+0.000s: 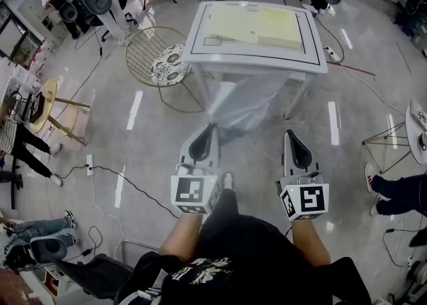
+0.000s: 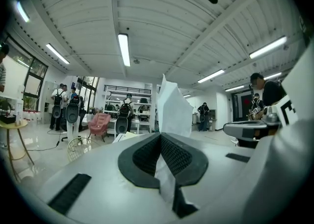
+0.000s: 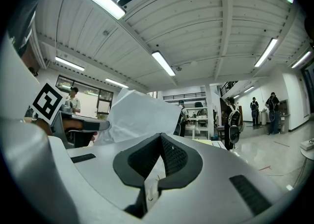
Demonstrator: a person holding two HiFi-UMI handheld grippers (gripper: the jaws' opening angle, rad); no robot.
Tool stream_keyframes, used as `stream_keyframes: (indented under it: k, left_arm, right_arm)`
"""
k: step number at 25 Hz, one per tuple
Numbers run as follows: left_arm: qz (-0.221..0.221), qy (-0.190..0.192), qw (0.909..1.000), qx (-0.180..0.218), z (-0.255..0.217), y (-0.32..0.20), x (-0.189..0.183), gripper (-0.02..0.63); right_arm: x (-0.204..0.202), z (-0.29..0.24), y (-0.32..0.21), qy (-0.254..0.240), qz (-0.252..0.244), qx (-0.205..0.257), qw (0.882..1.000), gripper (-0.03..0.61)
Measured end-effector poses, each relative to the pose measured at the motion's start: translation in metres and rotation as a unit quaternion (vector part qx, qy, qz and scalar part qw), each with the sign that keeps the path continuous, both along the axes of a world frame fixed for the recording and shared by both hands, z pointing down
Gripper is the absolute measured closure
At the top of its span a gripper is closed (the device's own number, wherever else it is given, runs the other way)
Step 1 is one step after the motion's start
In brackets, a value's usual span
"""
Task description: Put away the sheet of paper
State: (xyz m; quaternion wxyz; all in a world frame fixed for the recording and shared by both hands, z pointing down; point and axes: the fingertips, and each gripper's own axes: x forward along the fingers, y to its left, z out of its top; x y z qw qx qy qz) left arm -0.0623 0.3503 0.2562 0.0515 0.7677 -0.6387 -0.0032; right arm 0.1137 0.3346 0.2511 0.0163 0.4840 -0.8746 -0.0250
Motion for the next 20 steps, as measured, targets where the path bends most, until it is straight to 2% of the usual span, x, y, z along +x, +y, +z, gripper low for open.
stream_keyframes:
  k: [11,20]
  left_arm:
    - [0.017,-0.003,0.9999,0.003,-0.012,-0.077,-0.044,0.611]
    - [0.047,0.0,0.9989,0.008,-0.009,-0.123,-0.066,0.611]
  right_arm:
    - [-0.042,-0.01,-0.074,-0.01,0.015,0.008,1.0,0.58]
    - [-0.063,-0.007,-0.11,-0.012,0.047,0.012,0.999,0.58]
